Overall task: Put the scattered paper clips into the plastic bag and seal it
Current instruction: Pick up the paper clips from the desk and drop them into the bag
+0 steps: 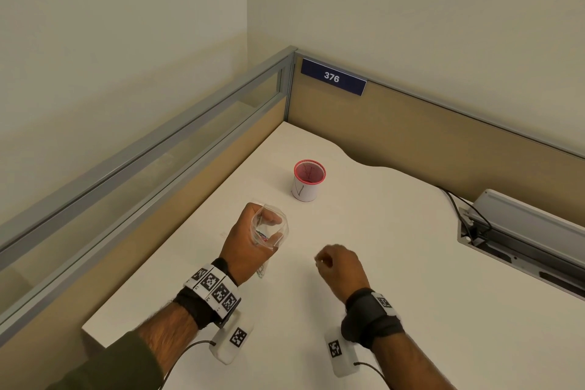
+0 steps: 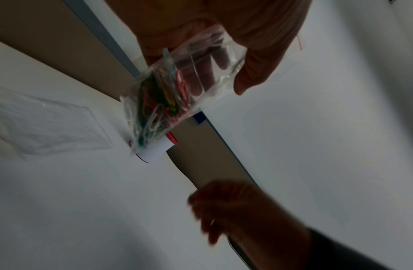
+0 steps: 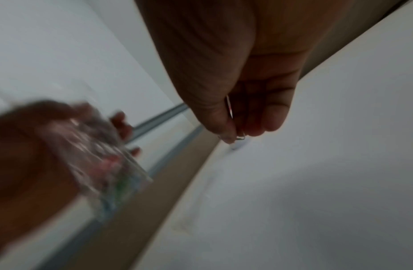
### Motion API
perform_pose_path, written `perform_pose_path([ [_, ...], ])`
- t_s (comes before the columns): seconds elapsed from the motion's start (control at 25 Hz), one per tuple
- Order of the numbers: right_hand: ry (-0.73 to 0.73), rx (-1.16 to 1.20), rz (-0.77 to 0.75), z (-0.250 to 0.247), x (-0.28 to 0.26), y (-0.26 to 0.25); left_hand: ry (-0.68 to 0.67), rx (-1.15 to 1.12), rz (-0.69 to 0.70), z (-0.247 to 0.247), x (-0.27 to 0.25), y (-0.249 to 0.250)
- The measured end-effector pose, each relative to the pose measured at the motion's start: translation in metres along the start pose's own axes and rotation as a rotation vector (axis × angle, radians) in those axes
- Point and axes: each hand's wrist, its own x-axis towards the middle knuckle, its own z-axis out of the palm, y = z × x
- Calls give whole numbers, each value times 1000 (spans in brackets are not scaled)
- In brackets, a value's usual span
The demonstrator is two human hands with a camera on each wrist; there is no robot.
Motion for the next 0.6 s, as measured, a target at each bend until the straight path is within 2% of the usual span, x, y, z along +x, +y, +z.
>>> perform_pose_path([
  [0.12,189,284,-140,-38,-6,-50,8,22,1,1,0,-2],
  [0.24,249,451,-243,-67,-13,-91,2,29,15,2,-1,-4],
  [0.48,133,369,-294,-59,-19,-115,-43,20,17,7,4,-3],
  [0.6,190,360,-226,-55,-20,-113,-27,45,49,9,5,-1],
])
